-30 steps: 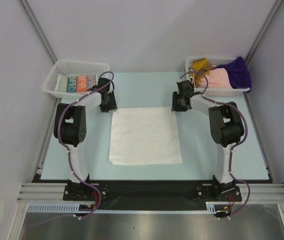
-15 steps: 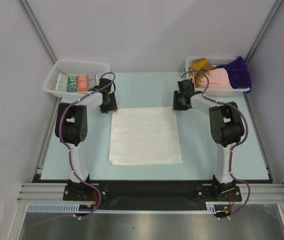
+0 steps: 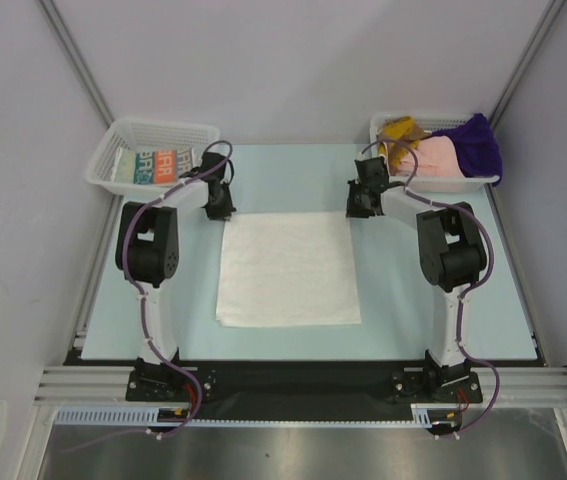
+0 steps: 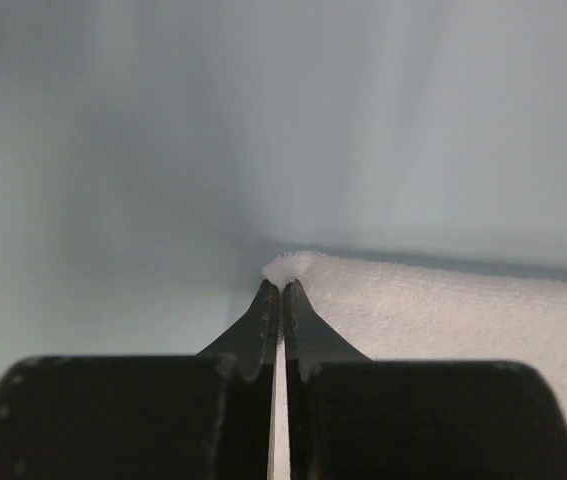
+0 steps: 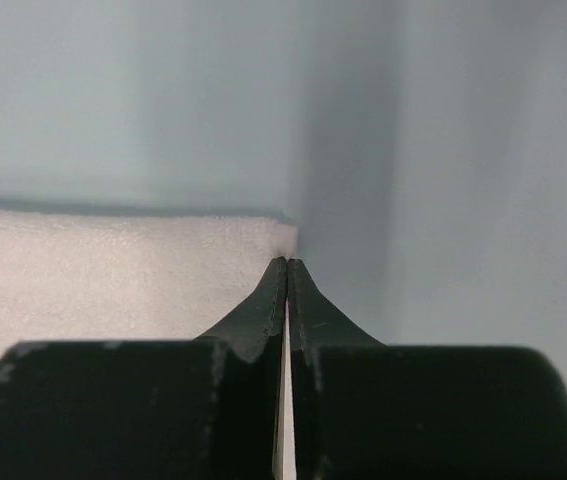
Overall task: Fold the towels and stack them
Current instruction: Fold the towel
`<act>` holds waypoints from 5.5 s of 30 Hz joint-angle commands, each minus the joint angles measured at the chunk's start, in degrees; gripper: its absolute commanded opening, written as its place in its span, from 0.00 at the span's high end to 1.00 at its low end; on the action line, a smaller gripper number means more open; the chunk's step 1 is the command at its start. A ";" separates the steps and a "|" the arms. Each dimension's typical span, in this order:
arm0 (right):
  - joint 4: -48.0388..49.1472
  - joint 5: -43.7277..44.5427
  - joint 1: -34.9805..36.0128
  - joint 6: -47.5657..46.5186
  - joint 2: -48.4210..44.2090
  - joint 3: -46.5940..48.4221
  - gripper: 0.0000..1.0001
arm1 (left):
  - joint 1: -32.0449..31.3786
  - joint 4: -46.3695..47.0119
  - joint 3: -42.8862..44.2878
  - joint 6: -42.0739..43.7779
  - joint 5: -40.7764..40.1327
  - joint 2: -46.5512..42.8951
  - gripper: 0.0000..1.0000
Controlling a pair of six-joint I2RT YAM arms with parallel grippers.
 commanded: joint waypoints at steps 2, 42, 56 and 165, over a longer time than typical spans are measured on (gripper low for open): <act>0.37 2.00 -2.33 -0.23 -1.04 2.10 1.00 | -0.47 -0.26 3.42 -1.12 1.92 2.50 1.00; 10.12 2.00 -2.78 4.43 -20.81 -14.32 1.00 | -0.29 10.20 -6.15 -6.65 9.13 -14.81 1.00; 9.78 7.98 2.41 7.59 -30.49 -27.34 1.00 | -1.08 12.22 -22.67 -8.32 6.14 -26.32 1.00; 53.46 -5.56 15.14 44.59 -33.83 -45.23 0.91 | -6.09 9.32 -34.90 -23.71 2.80 -18.60 0.91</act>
